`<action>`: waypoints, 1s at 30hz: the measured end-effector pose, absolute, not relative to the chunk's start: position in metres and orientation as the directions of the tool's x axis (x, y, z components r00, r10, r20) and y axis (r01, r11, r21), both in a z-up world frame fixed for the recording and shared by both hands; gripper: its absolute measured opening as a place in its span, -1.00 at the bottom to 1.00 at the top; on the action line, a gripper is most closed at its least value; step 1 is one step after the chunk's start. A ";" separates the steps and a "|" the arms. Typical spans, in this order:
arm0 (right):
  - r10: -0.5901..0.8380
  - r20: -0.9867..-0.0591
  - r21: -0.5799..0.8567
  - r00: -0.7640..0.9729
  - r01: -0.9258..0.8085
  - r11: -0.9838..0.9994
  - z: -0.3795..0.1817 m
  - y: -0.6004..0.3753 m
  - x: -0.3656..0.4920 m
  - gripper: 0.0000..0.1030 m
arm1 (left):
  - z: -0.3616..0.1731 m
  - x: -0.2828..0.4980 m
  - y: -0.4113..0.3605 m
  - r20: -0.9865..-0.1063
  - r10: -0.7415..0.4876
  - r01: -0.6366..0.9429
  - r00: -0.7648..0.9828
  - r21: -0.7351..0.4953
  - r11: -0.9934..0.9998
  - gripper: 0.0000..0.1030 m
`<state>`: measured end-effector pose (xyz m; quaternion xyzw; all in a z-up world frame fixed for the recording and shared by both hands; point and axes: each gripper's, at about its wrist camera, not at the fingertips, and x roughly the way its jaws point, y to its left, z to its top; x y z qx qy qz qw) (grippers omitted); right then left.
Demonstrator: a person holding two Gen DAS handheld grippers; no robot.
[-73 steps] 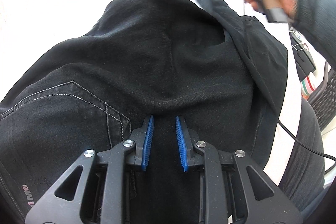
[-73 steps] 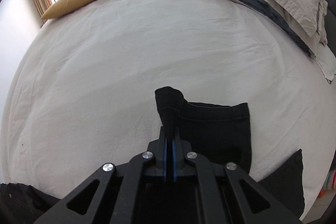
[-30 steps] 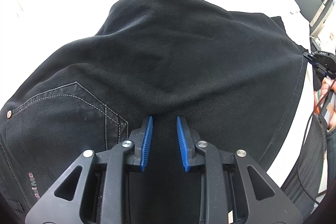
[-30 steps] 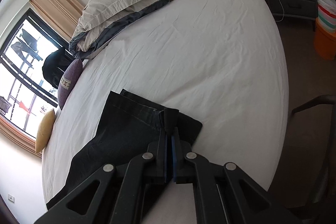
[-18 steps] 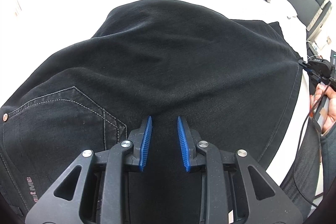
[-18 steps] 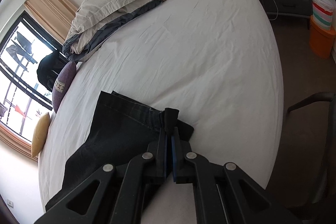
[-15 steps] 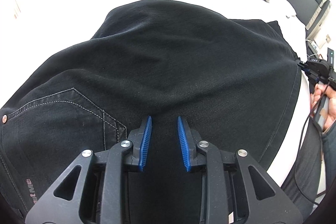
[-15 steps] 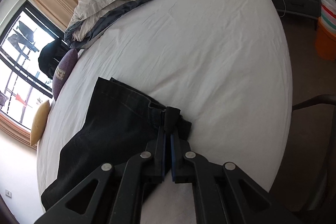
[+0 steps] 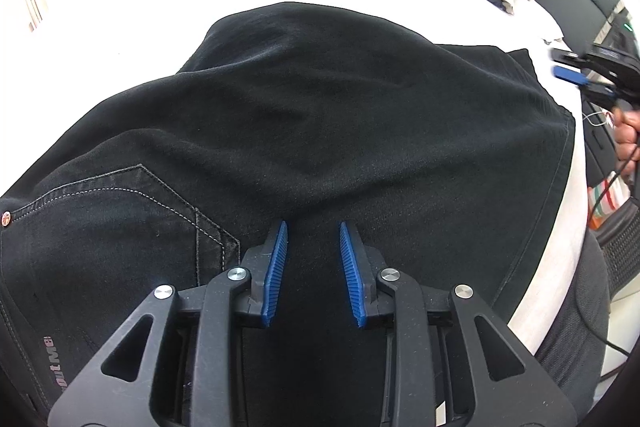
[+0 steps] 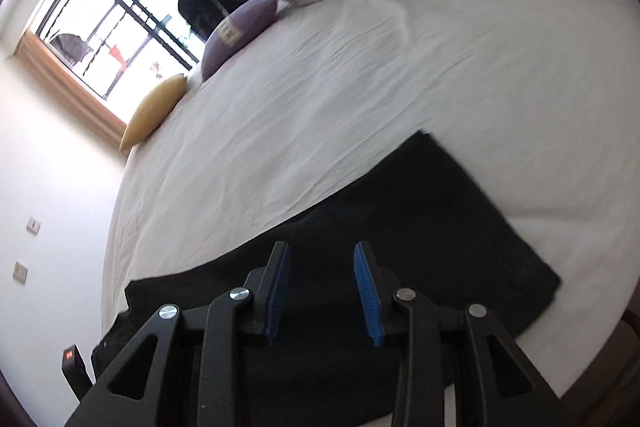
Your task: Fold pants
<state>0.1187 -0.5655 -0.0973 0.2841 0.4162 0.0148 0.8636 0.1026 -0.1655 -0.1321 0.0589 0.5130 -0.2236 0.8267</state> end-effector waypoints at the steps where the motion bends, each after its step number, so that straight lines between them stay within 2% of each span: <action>1: 0.306 -0.716 0.513 0.628 0.176 0.840 -0.104 -0.556 0.132 -0.29 | -0.132 0.103 -0.165 -0.875 -0.312 0.430 0.369 -0.136 0.892 -0.48; 3: 0.372 -0.731 0.544 0.572 0.159 0.824 -0.126 -0.549 0.154 -0.29 | -0.130 0.105 -0.162 -0.877 -0.318 0.427 0.359 -0.149 0.892 -0.48; 4: 0.361 -0.758 0.529 0.543 0.189 0.828 -0.140 -0.549 0.164 -0.39 | -0.130 0.106 -0.161 -0.877 -0.323 0.425 0.355 -0.157 0.892 -0.48; 5: 0.329 -0.787 0.499 0.522 0.224 0.837 -0.151 -0.552 0.172 -0.56 | -0.129 0.107 -0.160 -0.876 -0.329 0.423 0.353 -0.164 0.891 -0.48; 6: 0.304 -0.790 0.486 0.533 0.242 0.840 -0.158 -0.558 0.177 -0.99 | -0.129 0.107 -0.158 -0.874 -0.335 0.422 0.353 -0.172 0.890 -0.48; 10: 0.169 -0.774 0.464 0.611 0.363 0.808 -0.161 -0.596 0.193 -1.00 | -0.126 0.110 -0.152 -0.860 -0.357 0.410 0.366 -0.195 0.891 -0.48; 13: -0.051 -0.804 0.289 0.592 0.465 0.836 -0.149 -0.608 0.202 -1.00 | -0.124 0.111 -0.147 -0.853 -0.364 0.408 0.375 -0.201 0.891 -0.48; 14: -0.077 -0.809 0.270 0.582 0.486 0.832 -0.144 -0.610 0.202 -1.00 | -0.122 0.110 -0.145 -0.850 -0.364 0.405 0.380 -0.200 0.892 -0.48; 15: -0.073 -0.803 0.281 0.591 0.484 0.829 -0.137 -0.609 0.199 -0.84 | -0.121 0.110 -0.141 -0.847 -0.362 0.399 0.389 -0.199 0.895 -0.48; 17: -0.020 -0.767 0.322 0.641 0.413 0.852 -0.119 -0.591 0.187 -0.75 | -0.119 0.109 -0.134 -0.837 -0.370 0.383 0.404 -0.212 0.899 -0.48; 21: 0.270 -0.711 0.450 0.649 0.125 0.884 -0.100 -0.512 0.164 -0.62 | -0.116 0.102 -0.123 -0.822 -0.378 0.367 0.425 -0.225 0.903 -0.48; 23: 0.405 -0.693 0.496 0.596 -0.013 0.868 -0.105 -0.466 0.161 -0.45 | -0.119 0.104 -0.119 -0.830 -0.372 0.359 0.415 -0.226 0.905 -0.48; 24: 0.442 -0.698 0.498 0.564 -0.062 0.865 -0.112 -0.446 0.163 -0.36 | -0.122 0.104 -0.117 -0.834 -0.373 0.356 0.408 -0.231 0.906 -0.48; 26: 0.423 -0.736 0.457 0.529 -0.073 0.887 -0.130 -0.427 0.174 -0.34 | -0.123 0.104 -0.113 -0.833 -0.378 0.358 0.404 -0.236 0.903 -0.48; 27: 0.401 -0.750 0.454 0.526 -0.030 0.890 -0.140 -0.431 0.182 -0.47 | -0.122 0.103 -0.112 -0.832 -0.380 0.359 0.403 -0.238 0.902 -0.48; 28: 0.391 -0.747 0.476 0.537 0.021 0.879 -0.149 -0.442 0.190 -0.75 | -0.120 0.102 -0.110 -0.830 -0.385 0.361 0.403 -0.243 0.901 -0.48; 29: 0.365 -0.750 0.486 0.552 0.086 0.870 -0.152 -0.456 0.196 -0.92 | -0.119 0.102 -0.107 -0.826 -0.394 0.360 0.404 -0.252 0.898 -0.48; 30: 0.317 -0.767 0.469 0.558 0.151 0.870 -0.152 -0.467 0.200 -1.00 | -0.116 0.101 -0.103 -0.821 -0.396 0.355 0.411 -0.256 0.899 -0.48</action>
